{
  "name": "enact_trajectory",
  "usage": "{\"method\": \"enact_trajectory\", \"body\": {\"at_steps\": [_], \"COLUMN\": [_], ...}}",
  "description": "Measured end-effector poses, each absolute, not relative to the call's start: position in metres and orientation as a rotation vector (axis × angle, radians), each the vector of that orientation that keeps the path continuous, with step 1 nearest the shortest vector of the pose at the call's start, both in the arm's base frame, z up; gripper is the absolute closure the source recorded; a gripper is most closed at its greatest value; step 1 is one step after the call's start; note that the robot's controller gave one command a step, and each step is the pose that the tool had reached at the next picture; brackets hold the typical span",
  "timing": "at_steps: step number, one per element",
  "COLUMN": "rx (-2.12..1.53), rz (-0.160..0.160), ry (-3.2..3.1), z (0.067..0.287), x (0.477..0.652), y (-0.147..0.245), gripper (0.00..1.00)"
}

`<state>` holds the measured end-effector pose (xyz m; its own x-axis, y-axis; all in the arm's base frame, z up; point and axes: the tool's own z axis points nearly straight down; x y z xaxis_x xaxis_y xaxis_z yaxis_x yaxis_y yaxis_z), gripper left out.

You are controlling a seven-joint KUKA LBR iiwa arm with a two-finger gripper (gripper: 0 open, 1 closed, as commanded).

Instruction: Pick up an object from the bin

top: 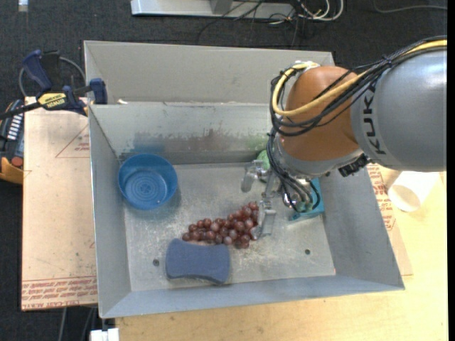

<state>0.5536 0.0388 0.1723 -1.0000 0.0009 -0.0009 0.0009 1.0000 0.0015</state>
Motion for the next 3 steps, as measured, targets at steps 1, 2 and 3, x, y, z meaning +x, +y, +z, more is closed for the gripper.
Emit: {"method": "enact_trajectory", "body": {"at_steps": [1, 2, 3], "rx": [0.002, 0.083, -0.142], "rz": [0.002, 0.006, 0.003], "ry": [3.141, 3.145, 3.128], "z": [0.172, 0.098, 0.085], "x": [0.554, 0.531, 0.543], "y": [0.039, 0.076, 0.061], "gripper": [0.0, 0.0, 1.0]}}
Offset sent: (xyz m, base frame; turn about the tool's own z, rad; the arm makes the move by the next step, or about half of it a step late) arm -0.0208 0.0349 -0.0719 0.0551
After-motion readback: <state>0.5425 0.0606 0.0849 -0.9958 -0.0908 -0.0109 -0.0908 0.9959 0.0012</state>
